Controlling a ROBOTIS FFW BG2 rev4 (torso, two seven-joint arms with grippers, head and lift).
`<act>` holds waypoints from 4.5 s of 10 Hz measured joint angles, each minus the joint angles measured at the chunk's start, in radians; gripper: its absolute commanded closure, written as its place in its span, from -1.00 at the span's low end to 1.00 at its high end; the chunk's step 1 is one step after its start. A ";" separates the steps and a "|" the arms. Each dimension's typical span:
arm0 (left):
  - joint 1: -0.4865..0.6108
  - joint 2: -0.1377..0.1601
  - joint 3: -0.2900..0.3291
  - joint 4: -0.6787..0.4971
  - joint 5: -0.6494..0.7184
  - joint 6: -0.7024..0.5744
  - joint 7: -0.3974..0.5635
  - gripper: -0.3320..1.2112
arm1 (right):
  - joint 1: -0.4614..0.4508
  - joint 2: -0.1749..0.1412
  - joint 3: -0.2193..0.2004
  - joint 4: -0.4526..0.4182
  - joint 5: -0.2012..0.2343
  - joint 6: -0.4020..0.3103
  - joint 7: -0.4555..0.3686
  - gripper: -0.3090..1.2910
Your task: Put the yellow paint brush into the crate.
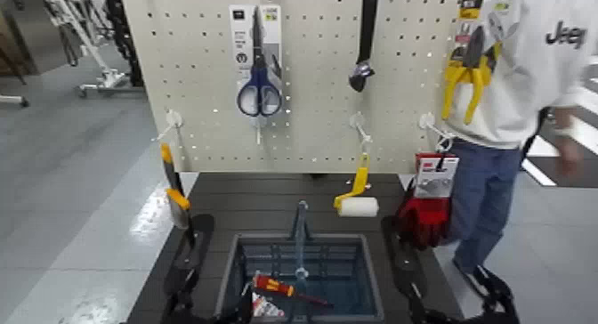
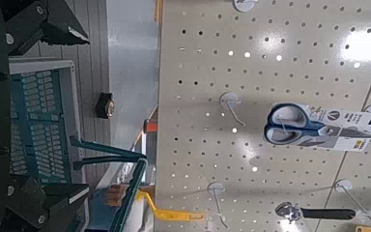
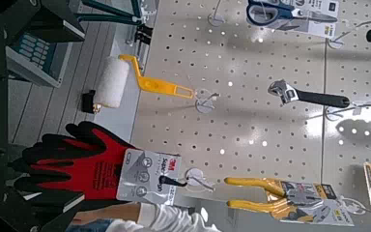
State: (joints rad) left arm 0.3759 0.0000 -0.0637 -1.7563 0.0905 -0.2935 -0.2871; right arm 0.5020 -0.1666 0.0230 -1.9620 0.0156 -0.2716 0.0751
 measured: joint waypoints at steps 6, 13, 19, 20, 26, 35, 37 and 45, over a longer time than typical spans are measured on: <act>-0.009 0.000 0.033 -0.005 0.030 0.070 -0.079 -0.29 | 0.001 -0.001 0.002 -0.001 -0.003 0.003 0.000 -0.43; -0.124 0.009 0.234 -0.043 0.144 0.371 -0.267 -0.28 | -0.006 -0.004 0.010 0.001 -0.009 0.015 0.002 -0.43; -0.252 0.077 0.418 0.000 0.185 0.490 -0.421 -0.28 | -0.021 0.000 0.021 0.009 -0.010 0.021 0.006 -0.43; -0.288 0.096 0.436 0.033 0.188 0.510 -0.469 -0.28 | -0.023 0.000 0.023 0.009 -0.011 0.023 0.007 -0.43; -0.477 0.182 0.475 0.213 0.191 0.541 -0.633 -0.27 | -0.045 -0.001 0.041 0.017 -0.017 0.043 0.014 -0.43; -0.704 0.264 0.400 0.471 0.173 0.520 -0.809 -0.23 | -0.087 -0.004 0.073 0.041 -0.035 0.056 0.029 -0.43; -0.746 0.278 0.364 0.515 0.156 0.520 -0.833 -0.20 | -0.097 -0.002 0.079 0.049 -0.039 0.058 0.031 -0.43; -0.864 0.304 0.232 0.634 0.134 0.506 -0.866 0.08 | -0.123 -0.002 0.095 0.070 -0.050 0.058 0.042 -0.43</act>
State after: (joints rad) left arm -0.4885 0.3042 0.1686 -1.1226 0.2244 0.2130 -1.1536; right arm 0.3790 -0.1687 0.1184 -1.8919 -0.0349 -0.2132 0.1167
